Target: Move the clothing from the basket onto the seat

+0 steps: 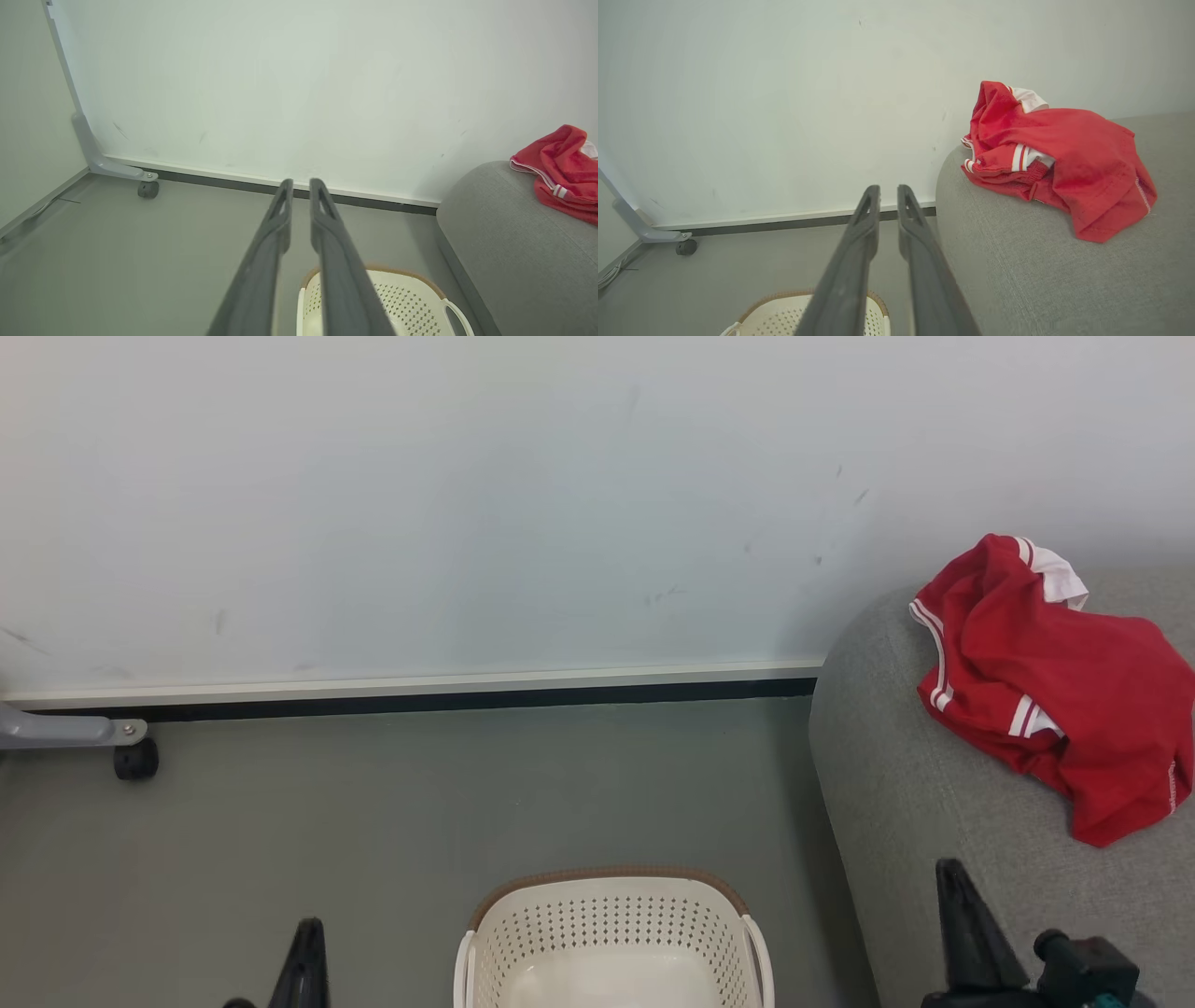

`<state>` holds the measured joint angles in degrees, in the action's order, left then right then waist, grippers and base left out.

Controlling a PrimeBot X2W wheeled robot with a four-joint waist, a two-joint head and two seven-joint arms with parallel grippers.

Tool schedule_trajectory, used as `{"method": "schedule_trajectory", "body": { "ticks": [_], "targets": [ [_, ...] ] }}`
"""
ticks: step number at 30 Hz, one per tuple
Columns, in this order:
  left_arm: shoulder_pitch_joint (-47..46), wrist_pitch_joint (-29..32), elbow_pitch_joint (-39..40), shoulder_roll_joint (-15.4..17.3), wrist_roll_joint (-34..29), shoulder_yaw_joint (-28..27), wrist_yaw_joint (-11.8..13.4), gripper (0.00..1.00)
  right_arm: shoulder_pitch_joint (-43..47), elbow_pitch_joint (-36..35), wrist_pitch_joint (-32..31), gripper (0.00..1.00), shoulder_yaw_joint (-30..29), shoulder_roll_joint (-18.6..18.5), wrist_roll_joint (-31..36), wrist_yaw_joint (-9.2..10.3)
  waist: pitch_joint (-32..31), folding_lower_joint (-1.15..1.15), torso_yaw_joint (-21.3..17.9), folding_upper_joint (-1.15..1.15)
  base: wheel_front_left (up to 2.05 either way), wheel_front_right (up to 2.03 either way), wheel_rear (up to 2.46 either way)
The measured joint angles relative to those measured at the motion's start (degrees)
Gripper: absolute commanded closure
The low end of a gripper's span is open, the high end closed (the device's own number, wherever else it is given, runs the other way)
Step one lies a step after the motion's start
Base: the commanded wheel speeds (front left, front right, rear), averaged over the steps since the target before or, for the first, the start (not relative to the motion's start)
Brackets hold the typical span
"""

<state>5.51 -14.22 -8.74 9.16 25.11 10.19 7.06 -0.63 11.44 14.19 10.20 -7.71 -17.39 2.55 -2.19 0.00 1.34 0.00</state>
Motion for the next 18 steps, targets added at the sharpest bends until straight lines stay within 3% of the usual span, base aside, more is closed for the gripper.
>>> {"method": "schedule_trajectory", "body": {
  "ticks": [7,18],
  "targets": [
    [1.2,0.6,-2.1,-0.9,0.9,-0.2,-0.5,1.00,2.1,2.4,-0.6,1.00,-0.2,0.9,-1.2,-0.09,0.1,0.00,0.0,0.00,0.00,0.00,0.00],
    [0.7,3.4,-2.9,-1.6,9.3,-2.2,-2.1,1.00,1.3,3.0,-3.2,1.00,-2.6,1.3,-10.4,-1.29,0.4,0.00,-0.2,0.00,0.00,0.00,0.00]
  ]
}}
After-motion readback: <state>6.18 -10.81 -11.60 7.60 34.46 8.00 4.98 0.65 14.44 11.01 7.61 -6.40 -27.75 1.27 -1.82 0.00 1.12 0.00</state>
